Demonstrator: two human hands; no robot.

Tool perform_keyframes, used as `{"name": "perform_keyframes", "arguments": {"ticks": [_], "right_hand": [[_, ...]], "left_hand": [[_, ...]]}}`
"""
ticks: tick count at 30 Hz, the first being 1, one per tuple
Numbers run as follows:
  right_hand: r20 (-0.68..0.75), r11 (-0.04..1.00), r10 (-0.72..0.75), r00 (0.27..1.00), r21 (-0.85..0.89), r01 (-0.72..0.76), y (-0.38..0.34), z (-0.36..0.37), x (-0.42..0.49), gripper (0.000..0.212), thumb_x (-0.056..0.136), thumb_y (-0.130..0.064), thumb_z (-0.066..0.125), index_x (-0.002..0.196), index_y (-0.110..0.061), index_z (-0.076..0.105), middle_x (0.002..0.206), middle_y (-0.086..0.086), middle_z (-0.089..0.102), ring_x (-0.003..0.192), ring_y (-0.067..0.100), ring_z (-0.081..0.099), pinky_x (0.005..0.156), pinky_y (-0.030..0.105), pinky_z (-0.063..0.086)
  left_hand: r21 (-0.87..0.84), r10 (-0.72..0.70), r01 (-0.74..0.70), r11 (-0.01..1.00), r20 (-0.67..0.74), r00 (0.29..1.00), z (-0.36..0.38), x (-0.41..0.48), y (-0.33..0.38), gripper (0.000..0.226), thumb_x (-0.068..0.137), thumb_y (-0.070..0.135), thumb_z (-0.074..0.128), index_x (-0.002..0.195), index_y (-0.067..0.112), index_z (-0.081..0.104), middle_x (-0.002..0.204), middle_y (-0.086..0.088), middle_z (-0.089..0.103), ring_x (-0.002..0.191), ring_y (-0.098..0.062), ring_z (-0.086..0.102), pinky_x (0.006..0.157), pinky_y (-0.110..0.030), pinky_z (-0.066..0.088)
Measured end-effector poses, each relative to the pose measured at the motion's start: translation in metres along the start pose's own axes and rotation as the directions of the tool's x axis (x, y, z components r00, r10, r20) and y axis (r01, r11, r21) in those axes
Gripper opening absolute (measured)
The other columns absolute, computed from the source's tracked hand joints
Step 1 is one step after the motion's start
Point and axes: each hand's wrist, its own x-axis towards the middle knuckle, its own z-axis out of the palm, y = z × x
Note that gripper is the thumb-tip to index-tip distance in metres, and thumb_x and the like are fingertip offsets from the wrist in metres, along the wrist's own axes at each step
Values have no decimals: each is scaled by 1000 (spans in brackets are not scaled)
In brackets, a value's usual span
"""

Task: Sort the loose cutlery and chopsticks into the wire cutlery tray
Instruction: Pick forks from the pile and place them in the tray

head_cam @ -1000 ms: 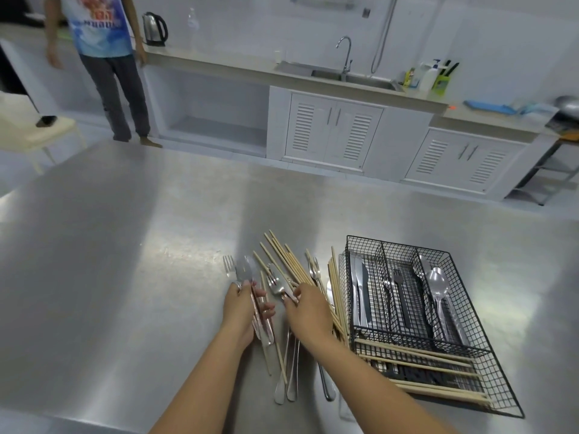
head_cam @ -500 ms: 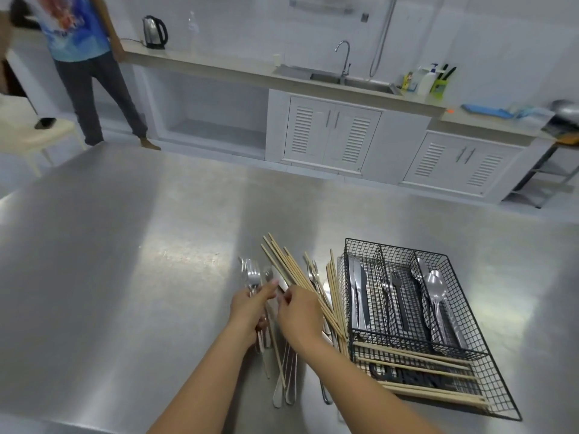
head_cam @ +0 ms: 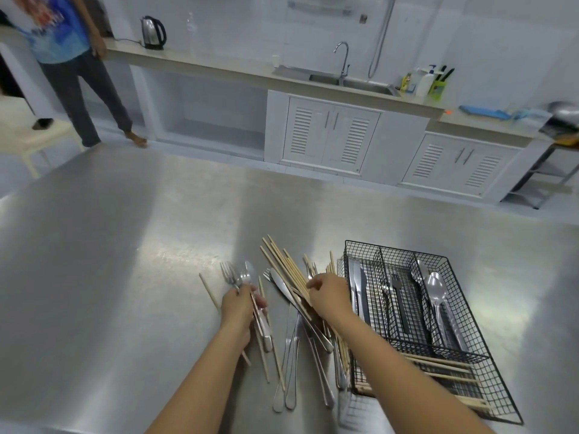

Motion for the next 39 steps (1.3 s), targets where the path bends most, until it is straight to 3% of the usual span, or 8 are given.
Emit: {"name": "perform_keyframes", "arguments": {"ticks": [5,10,14,19,24,27,32,39], "right_hand": [[141,979,-90,986,-171,114,-11,13,17,23,89,-8,58,105,-11,74,114,9,70,106,24,64,94,29,49],[185,913,-43,982,-393,114,-26,21,27,6,82,-6,59,76,-8,61,81,8,62,80,26,60,67,29,48],[237,914,25,971,-400,74,-28,21,31,37,83,-9,64,61,-16,35,66,0,46,70,22,52,61,27,42],[246,944,139,959,-326,-53,-28,16,38,36,74,-31,79,80,-7,54,81,3,57,73,17,54,58,22,44],[207,982,160,965,-134,-134,-26,8,42,40,73,-26,81,99,-1,64,91,9,67,68,16,57,57,22,44],[100,987,104,990,110,-115,-32,-1,37,23,75,-18,80,72,-9,59,75,3,63,69,16,57,67,28,47],[150,934,-13,989,354,-42,-54,-11,17,19,79,-17,77,79,0,68,65,8,65,45,14,53,41,20,44],[291,963,9,957,254,-86,-53,-16,11,22,81,-23,73,92,-4,74,67,-1,60,54,12,48,44,20,39]], "left_hand": [[-169,-61,82,982,127,990,-1,-5,1,18,100,18,41,95,3,50,78,-15,56,58,-28,59,53,-34,53],[-269,-82,114,956,126,989,-20,-2,1,20,99,20,44,93,4,54,80,-13,58,60,-25,58,55,-33,52],[-337,-89,112,935,81,993,-36,1,3,22,100,21,41,92,6,55,80,-10,57,60,-20,51,59,-31,46],[-338,-80,98,936,66,995,-46,3,11,22,99,22,43,88,8,56,79,-8,57,60,-20,50,59,-30,45],[-283,-101,126,951,101,990,-40,-1,8,24,99,23,42,88,6,57,81,-10,58,60,-22,53,60,-33,48],[-275,-84,126,953,160,983,-32,-5,6,20,98,20,46,88,5,55,78,-12,61,55,-22,58,54,-32,53],[-272,-12,101,957,311,950,-17,-5,7,12,96,9,49,104,2,54,94,-18,68,79,-29,65,68,-35,55],[-144,-21,81,986,381,924,-7,-4,7,23,93,3,52,112,-6,59,81,-15,69,56,-22,68,56,-30,58]]}}
